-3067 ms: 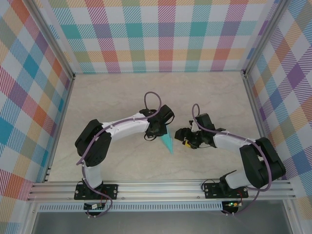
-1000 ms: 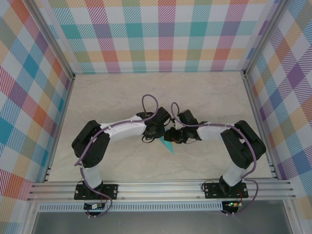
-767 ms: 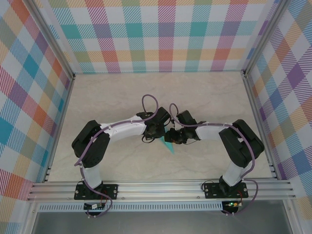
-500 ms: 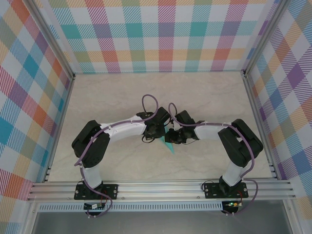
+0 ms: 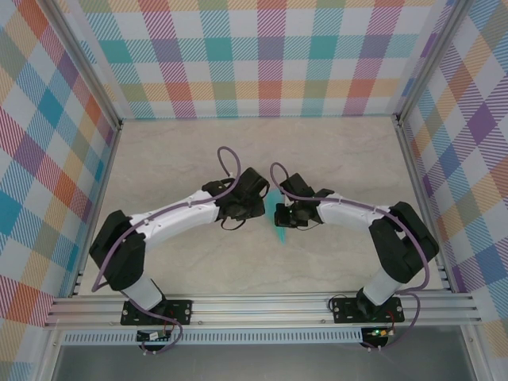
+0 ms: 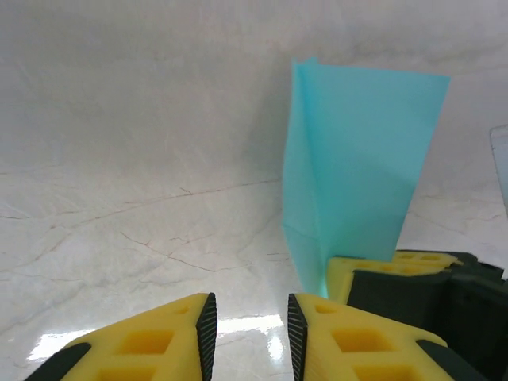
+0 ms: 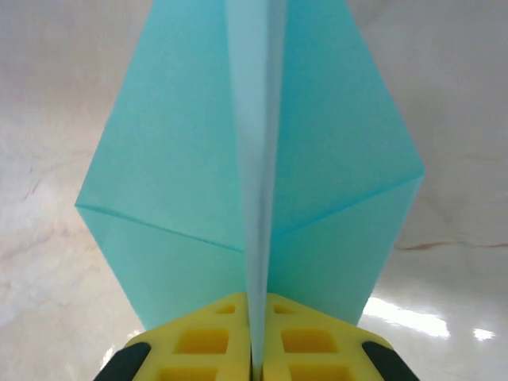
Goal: Fold a paper plane with a square sheet of paper (pick it up from the middle)
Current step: Move a paper plane to the center of the table.
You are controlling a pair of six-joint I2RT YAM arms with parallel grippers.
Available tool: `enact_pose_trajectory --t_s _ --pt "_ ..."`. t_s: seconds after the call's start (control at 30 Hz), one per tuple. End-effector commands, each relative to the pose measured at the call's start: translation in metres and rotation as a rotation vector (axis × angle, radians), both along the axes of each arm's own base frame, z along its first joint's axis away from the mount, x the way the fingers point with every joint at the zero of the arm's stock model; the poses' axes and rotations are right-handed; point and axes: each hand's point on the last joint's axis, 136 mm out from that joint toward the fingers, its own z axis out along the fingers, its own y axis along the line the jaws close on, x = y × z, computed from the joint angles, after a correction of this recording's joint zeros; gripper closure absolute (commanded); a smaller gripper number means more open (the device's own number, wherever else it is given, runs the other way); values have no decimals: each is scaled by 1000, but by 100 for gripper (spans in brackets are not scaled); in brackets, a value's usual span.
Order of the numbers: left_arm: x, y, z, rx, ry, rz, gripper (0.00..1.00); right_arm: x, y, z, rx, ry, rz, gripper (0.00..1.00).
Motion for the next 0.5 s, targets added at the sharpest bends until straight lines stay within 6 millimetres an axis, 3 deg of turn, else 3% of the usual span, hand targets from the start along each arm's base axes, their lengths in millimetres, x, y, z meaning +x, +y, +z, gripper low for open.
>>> enact_pose_trajectory --t_s 0.0,0.17,0.47 --pt "2 25 9 38 -57 68 66 5 -35 7 -197 -15 -116 91" --pt "-1 38 8 49 -64 99 65 13 -34 2 -250 25 -146 91" --pt "-5 51 1 64 -56 125 64 33 -12 -15 -255 54 -119 88"
